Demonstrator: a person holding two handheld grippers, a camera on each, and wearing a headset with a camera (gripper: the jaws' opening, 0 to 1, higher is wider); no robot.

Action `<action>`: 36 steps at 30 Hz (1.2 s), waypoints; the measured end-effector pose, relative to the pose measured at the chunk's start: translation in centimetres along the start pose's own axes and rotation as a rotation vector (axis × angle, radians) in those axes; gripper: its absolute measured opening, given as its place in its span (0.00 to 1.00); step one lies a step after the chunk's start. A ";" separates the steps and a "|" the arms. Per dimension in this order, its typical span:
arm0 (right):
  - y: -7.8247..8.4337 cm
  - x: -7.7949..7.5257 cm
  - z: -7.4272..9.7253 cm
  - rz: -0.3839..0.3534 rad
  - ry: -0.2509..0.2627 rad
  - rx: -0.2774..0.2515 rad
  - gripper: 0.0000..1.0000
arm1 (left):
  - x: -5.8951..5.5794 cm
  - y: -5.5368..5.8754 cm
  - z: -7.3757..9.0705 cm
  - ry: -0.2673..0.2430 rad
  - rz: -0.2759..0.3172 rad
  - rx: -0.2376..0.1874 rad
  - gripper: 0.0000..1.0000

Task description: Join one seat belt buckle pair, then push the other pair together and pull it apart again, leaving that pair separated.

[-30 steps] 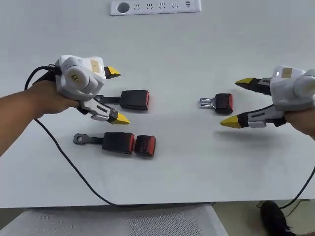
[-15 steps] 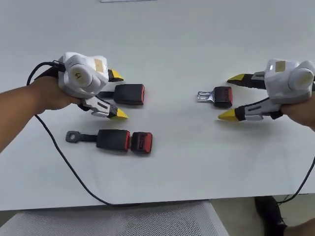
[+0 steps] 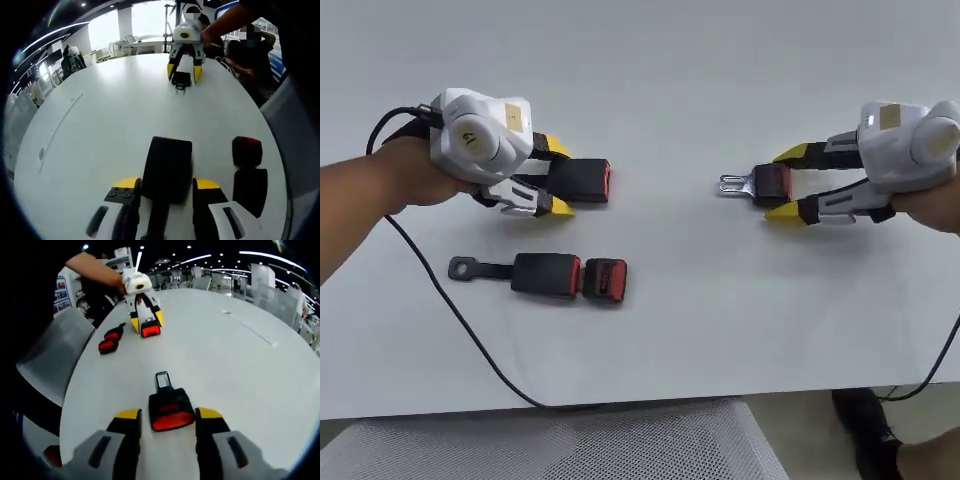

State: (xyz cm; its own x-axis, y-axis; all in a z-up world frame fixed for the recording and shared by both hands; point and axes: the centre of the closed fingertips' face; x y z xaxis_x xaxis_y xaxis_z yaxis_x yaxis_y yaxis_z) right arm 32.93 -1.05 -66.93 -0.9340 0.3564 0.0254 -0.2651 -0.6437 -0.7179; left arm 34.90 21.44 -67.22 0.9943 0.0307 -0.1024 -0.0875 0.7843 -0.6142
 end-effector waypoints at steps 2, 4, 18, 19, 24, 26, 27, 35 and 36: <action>0.3 -0.8 0.0 0.122 0.026 0.014 0.36 | 0.1 0.1 0.1 0.002 -0.008 0.003 0.37; 0.2 -0.4 0.1 0.070 0.016 0.009 0.35 | 0.1 0.1 0.1 0.007 -0.020 0.010 0.35; 0.1 -0.3 0.5 -0.001 0.002 -0.043 0.34 | 0.0 0.1 0.2 0.009 -0.024 0.009 0.34; 0.1 -0.2 0.5 -0.003 0.004 -0.046 0.34 | 0.0 0.1 0.2 0.009 -0.022 0.009 0.34; -0.5 0.1 -0.2 -0.023 0.006 -0.078 0.34 | 0.0 0.1 0.1 0.006 -0.013 0.014 0.34; -0.9 0.4 -0.8 -0.020 0.003 -0.088 0.34 | 0.0 0.1 0.1 0.007 -0.012 0.016 0.34; -0.9 0.4 -0.8 -0.023 0.004 -0.086 0.34 | 0.0 0.0 0.1 0.007 -0.012 0.018 0.34; -3.3 1.8 -3.0 -0.006 -0.020 -0.129 0.34 | 0.0 0.0 0.0 0.006 -0.006 0.025 0.34; -3.5 1.8 -3.3 -0.010 -0.020 -0.128 0.34 | 0.0 0.0 0.0 0.006 -0.005 0.027 0.34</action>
State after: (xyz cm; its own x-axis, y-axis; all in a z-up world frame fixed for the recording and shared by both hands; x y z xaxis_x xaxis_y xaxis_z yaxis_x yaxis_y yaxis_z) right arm 32.93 4.10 -66.67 -0.9364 0.3479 0.0463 -0.2432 -0.5482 -0.8002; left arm 34.88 21.45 -67.26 0.9943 0.0234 -0.1039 -0.0808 0.8009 -0.5933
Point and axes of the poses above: the centre of the closed fingertips' face, and the gripper's own axes: z roughly backward along the fingers, x roughly to its left, y roughly out of its underside, and after that the axes turned 7 degrees about y, right-handed
